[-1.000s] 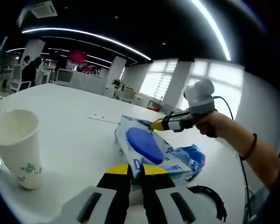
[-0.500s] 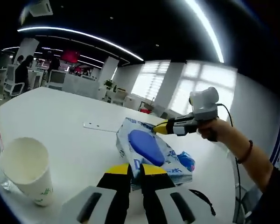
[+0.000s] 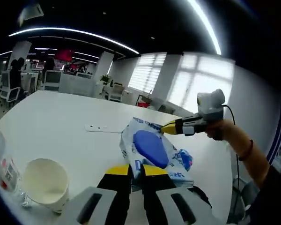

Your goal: Arrange the tabletop items into an orderly group along one side of the table until the central work area is clear of visible clutter.

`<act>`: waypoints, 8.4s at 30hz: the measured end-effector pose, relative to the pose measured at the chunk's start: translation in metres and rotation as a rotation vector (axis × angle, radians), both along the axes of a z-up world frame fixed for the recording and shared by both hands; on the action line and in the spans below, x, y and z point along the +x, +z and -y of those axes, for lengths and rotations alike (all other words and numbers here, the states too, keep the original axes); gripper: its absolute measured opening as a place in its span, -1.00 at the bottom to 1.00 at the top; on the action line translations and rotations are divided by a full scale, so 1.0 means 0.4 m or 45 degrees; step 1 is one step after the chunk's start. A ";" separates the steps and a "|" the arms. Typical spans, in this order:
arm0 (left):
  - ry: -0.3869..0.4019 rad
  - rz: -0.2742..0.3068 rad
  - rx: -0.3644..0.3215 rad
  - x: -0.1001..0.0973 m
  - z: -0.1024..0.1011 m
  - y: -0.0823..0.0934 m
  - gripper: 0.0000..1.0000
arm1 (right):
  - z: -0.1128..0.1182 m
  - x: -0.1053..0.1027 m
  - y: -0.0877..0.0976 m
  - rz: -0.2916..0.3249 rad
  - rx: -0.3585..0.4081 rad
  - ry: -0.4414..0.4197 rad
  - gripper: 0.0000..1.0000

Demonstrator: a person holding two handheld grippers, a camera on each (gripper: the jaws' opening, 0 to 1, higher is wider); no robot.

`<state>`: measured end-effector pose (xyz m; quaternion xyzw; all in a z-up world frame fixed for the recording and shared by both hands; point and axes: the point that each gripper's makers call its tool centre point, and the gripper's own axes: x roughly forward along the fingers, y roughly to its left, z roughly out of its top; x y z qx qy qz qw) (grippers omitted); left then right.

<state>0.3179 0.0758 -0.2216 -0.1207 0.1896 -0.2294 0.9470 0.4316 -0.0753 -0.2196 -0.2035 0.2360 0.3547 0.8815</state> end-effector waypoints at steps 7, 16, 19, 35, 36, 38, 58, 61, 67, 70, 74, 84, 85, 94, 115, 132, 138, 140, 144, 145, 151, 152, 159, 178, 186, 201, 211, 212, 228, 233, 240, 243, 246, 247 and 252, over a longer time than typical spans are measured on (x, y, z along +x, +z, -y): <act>-0.018 -0.004 0.071 0.001 -0.018 0.025 -0.88 | 0.011 -0.046 0.023 0.031 -0.011 0.005 -0.99; -0.034 -0.037 0.165 0.008 -0.032 0.026 -0.88 | 0.017 -0.140 0.011 -0.034 0.096 -0.069 -1.00; -0.034 -0.044 0.187 0.013 -0.035 0.025 -0.88 | 0.024 -0.151 0.007 -0.023 0.058 -0.066 -1.00; 0.009 -0.076 0.407 0.058 -0.082 -0.005 -0.93 | 0.005 -0.235 -0.044 -0.006 0.078 -0.044 -0.98; 0.006 -0.079 0.408 0.058 -0.081 -0.008 -0.93 | 0.006 -0.231 -0.045 -0.008 0.080 -0.047 -0.98; 0.004 -0.080 0.417 0.059 -0.079 -0.014 -0.94 | 0.004 -0.230 -0.044 -0.015 0.086 -0.053 -0.98; -0.017 -0.113 0.795 0.112 -0.095 -0.062 -0.94 | -0.035 -0.241 -0.126 -0.038 0.095 -0.065 -0.97; -0.021 -0.111 0.842 0.114 -0.092 -0.073 -0.94 | -0.040 -0.242 -0.146 -0.057 0.099 -0.070 -0.97; -0.007 -0.114 0.846 0.121 -0.086 -0.085 -0.94 | -0.034 -0.254 -0.174 -0.027 0.038 -0.074 -0.97; -0.005 -0.118 0.845 0.125 -0.088 -0.087 -0.94 | -0.035 -0.262 -0.177 -0.034 0.045 -0.075 -0.97; -0.006 -0.125 0.878 0.128 -0.090 -0.102 -0.94 | -0.037 -0.268 -0.180 -0.013 0.019 -0.071 -0.97; -0.013 -0.137 0.936 0.118 -0.087 -0.148 -0.93 | -0.030 -0.277 -0.214 -0.044 0.005 -0.079 -0.97; -0.016 -0.139 0.940 0.118 -0.086 -0.153 -0.93 | -0.026 -0.277 -0.217 -0.044 0.001 -0.079 -0.97; -0.027 -0.161 0.999 0.109 -0.083 -0.186 -0.92 | -0.025 -0.289 -0.237 -0.062 -0.021 -0.062 -0.97; -0.129 -0.128 1.018 0.093 -0.057 -0.181 -0.77 | -0.020 -0.284 -0.234 -0.058 -0.046 -0.123 -0.86; -0.089 0.126 0.940 0.080 -0.006 -0.060 -0.51 | -0.037 -0.310 -0.171 0.070 -0.075 -0.023 -0.38; -0.050 0.230 0.953 0.090 -0.011 0.007 -0.39 | -0.046 -0.325 -0.144 0.099 -0.057 0.015 -0.26; -0.043 0.252 0.914 0.083 -0.007 0.021 -0.35 | -0.044 -0.330 -0.135 0.116 -0.058 0.023 -0.22; -0.033 0.278 0.849 0.070 -0.004 0.042 -0.26 | -0.043 -0.325 -0.119 0.138 -0.046 0.035 -0.15; -0.029 0.275 0.839 0.062 -0.003 0.042 -0.23 | -0.043 -0.325 -0.115 0.131 -0.035 0.038 -0.13; -0.026 0.324 0.826 0.032 -0.004 0.061 -0.14 | -0.050 -0.340 -0.087 0.161 -0.006 0.076 0.06; -0.028 0.332 0.813 0.029 -0.006 0.068 -0.12 | -0.051 -0.343 -0.081 0.159 0.004 0.079 0.10; -0.035 0.345 0.777 -0.006 -0.015 0.071 -0.04 | -0.053 -0.362 -0.074 0.177 0.022 0.114 0.21; -0.070 0.302 0.548 -0.135 -0.045 -0.008 0.31 | -0.101 -0.481 -0.028 0.207 0.296 0.258 0.83; -0.030 0.279 0.482 -0.180 -0.091 -0.028 0.42 | -0.071 -0.514 -0.021 0.221 0.334 0.272 0.99; 0.013 0.296 0.460 -0.271 -0.140 -0.040 0.75 | 0.025 -0.566 -0.031 0.221 0.342 0.227 0.99; 0.033 0.296 0.461 -0.329 -0.193 -0.049 0.87 | 0.104 -0.600 -0.034 0.207 0.316 0.196 0.99; 0.042 0.294 0.471 -0.339 -0.202 -0.047 0.87 | 0.110 -0.604 -0.033 0.204 0.319 0.191 0.99; 0.099 0.263 0.548 -0.450 -0.307 -0.061 0.91 | 0.204 -0.633 -0.040 0.199 0.315 0.090 0.99; 0.157 0.259 0.520 -0.478 -0.360 -0.055 0.93 | 0.232 -0.642 -0.036 0.193 0.317 0.063 0.99; 0.184 0.285 0.458 -0.528 -0.402 -0.036 0.93 | 0.261 -0.653 -0.033 0.222 0.275 0.049 0.97; 0.190 0.296 0.453 -0.543 -0.408 -0.035 0.93 | 0.268 -0.663 -0.042 0.195 0.296 0.041 0.97; 0.185 0.272 0.456 -0.556 -0.406 -0.051 0.93 | 0.267 -0.671 -0.053 0.170 0.322 0.027 0.99; 0.185 0.271 0.461 -0.559 -0.405 -0.053 0.94 | 0.269 -0.672 -0.055 0.168 0.324 0.017 0.99; 0.198 0.258 0.482 -0.582 -0.416 -0.066 0.97 | 0.285 -0.687 -0.077 0.161 0.301 -0.053 0.99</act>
